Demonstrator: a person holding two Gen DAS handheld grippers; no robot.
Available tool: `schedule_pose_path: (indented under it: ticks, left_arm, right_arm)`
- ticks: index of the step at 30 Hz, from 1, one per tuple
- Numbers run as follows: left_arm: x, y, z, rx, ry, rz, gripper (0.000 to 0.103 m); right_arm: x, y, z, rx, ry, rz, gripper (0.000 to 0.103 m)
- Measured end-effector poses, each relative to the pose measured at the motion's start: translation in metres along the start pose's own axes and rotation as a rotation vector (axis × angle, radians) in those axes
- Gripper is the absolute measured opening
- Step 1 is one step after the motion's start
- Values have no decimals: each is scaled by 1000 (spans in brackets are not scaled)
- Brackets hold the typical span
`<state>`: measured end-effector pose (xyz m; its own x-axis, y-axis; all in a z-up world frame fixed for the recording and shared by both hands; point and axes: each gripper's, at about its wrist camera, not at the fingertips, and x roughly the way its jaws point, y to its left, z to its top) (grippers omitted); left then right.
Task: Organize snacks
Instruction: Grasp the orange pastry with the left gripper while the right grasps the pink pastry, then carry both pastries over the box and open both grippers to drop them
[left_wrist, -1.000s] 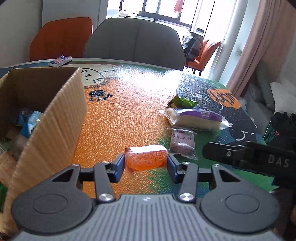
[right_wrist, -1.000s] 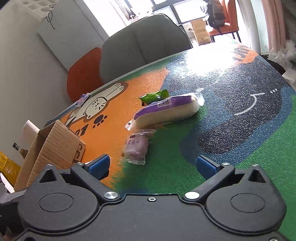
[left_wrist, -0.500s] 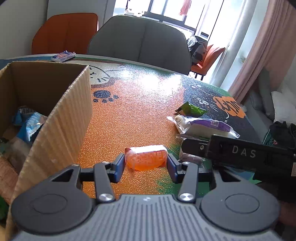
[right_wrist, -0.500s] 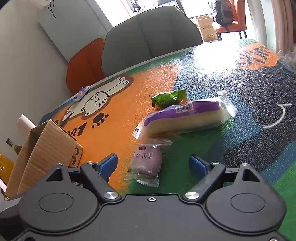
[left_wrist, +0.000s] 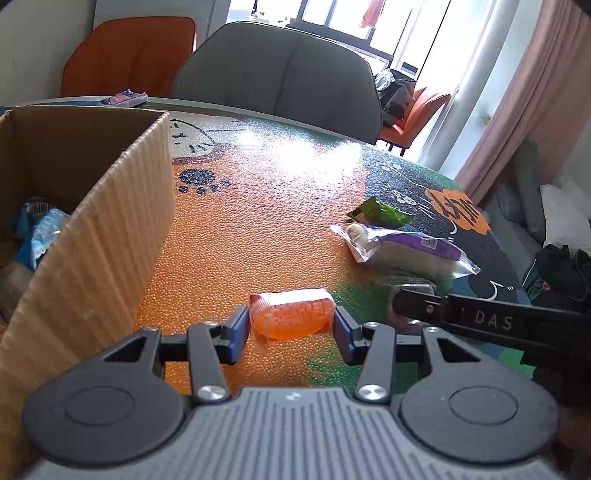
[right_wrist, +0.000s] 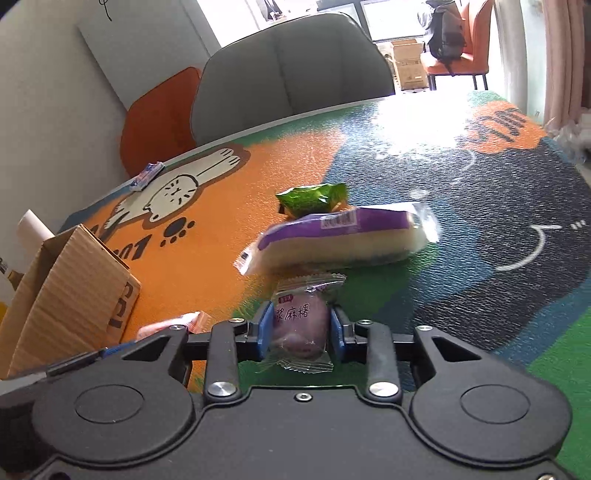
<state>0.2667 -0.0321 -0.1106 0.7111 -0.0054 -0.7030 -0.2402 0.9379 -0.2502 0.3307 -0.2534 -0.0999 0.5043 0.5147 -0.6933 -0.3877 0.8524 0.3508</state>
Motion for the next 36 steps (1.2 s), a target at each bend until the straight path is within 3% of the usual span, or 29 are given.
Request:
schedule_pose_path:
  ticks: [5, 9, 12, 14, 16, 17, 18, 25, 36]
  left_arm:
    - [-6, -7, -4, 11, -2, -18, 47]
    - [-10, -10, -6, 17, -3, -28, 47]
    - [-14, -12, -7, 21, -7, -30, 47]
    - [-18, -12, -6, 24, -12, -28, 47]
    - [-21, -10, -6, 23, -18, -25, 47]
    - [-22, -9, -5, 21, -20, -23, 47]
    - [-24, -8, -5, 19, -23, -21, 47]
    - [-37, -5, -4, 8, -44, -30, 47]
    - [-72, -4, 7, 21, -107, -65, 47]
  right_arm:
    - [-15, -6, -7, -17, 5, -60, 32]
    - [-22, -6, -11, -30, 4, -107, 53]
    - [-20, -2, -14, -53, -4, -110, 58]
    - [-17, 2, -16, -81, -3, -119, 58]
    - [-13, 5, -19, -111, 1, -135, 50]
    - [-14, 7, -20, -128, -6, -151, 36]
    - [-14, 8, -20, -137, -4, -157, 34]
    - [-32, 16, -21, -153, -9, -143, 33]
    - [-70, 38, -11, -141, -88, -78, 33]
